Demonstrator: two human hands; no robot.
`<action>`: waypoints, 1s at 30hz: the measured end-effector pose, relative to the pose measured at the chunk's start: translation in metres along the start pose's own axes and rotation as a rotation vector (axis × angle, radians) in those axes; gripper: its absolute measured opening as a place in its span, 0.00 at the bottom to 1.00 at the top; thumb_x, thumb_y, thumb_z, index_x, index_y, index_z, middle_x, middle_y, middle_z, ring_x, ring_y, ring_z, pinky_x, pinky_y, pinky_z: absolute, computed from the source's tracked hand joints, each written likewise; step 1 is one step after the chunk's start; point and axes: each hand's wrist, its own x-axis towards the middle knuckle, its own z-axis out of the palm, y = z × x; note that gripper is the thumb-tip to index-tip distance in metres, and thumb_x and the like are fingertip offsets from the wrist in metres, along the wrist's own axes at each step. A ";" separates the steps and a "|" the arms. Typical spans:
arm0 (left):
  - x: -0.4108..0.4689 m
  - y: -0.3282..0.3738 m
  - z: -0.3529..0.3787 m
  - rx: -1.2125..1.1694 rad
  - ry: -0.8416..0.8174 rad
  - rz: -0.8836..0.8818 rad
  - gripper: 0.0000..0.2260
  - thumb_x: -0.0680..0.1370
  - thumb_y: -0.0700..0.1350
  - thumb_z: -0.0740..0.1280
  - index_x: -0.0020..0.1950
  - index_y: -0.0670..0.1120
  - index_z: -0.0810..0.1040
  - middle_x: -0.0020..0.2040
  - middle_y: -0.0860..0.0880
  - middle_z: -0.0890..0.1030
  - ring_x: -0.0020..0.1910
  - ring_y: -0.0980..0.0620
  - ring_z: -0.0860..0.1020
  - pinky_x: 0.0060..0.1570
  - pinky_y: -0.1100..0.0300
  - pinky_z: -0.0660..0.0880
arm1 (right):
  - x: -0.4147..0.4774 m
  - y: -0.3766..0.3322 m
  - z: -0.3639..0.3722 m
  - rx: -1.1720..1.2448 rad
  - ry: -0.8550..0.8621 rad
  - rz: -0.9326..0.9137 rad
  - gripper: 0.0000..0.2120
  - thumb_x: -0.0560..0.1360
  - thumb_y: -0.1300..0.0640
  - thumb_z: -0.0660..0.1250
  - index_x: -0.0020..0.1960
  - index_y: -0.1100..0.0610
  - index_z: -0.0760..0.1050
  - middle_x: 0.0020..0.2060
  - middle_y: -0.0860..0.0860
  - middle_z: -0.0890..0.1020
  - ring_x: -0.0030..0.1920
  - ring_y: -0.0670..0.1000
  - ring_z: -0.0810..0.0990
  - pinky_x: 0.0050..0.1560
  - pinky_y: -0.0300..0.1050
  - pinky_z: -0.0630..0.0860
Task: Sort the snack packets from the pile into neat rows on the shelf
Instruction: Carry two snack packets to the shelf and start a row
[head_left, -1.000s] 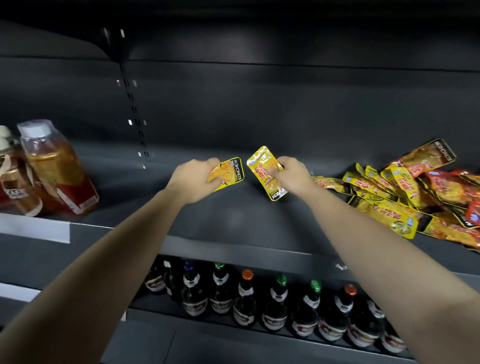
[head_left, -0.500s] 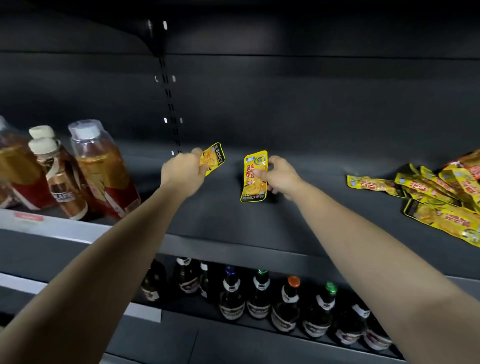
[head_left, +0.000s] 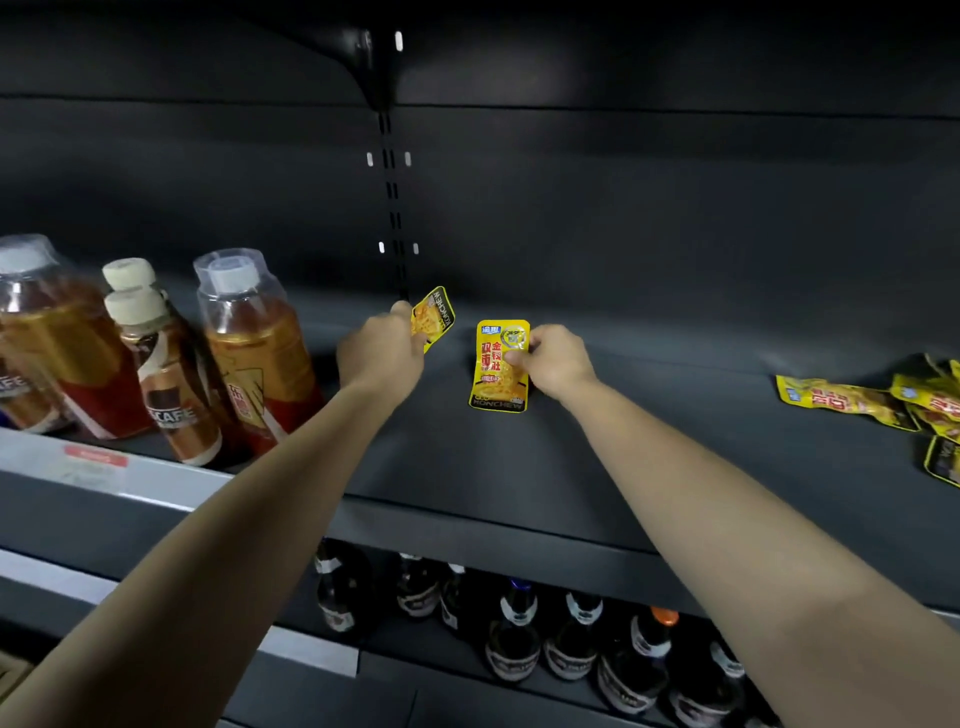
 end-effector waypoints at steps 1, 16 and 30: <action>0.002 -0.002 0.002 -0.001 0.006 -0.007 0.10 0.81 0.50 0.61 0.54 0.44 0.71 0.50 0.41 0.81 0.49 0.38 0.79 0.37 0.54 0.66 | 0.002 -0.001 0.003 -0.029 0.004 0.000 0.14 0.74 0.50 0.70 0.35 0.53 0.69 0.38 0.50 0.77 0.40 0.52 0.75 0.41 0.43 0.68; 0.008 -0.012 0.011 0.011 0.067 -0.036 0.12 0.80 0.52 0.61 0.57 0.45 0.72 0.50 0.42 0.81 0.50 0.39 0.79 0.38 0.54 0.66 | 0.022 -0.014 0.020 -0.340 -0.013 0.050 0.16 0.76 0.42 0.65 0.51 0.55 0.70 0.52 0.53 0.80 0.52 0.56 0.79 0.42 0.46 0.69; 0.001 -0.012 0.004 -0.068 0.052 -0.003 0.10 0.80 0.52 0.60 0.54 0.45 0.70 0.49 0.44 0.81 0.50 0.39 0.78 0.39 0.55 0.65 | 0.016 -0.013 0.026 -0.411 0.065 0.020 0.22 0.78 0.43 0.63 0.60 0.60 0.69 0.58 0.57 0.78 0.59 0.60 0.77 0.47 0.48 0.69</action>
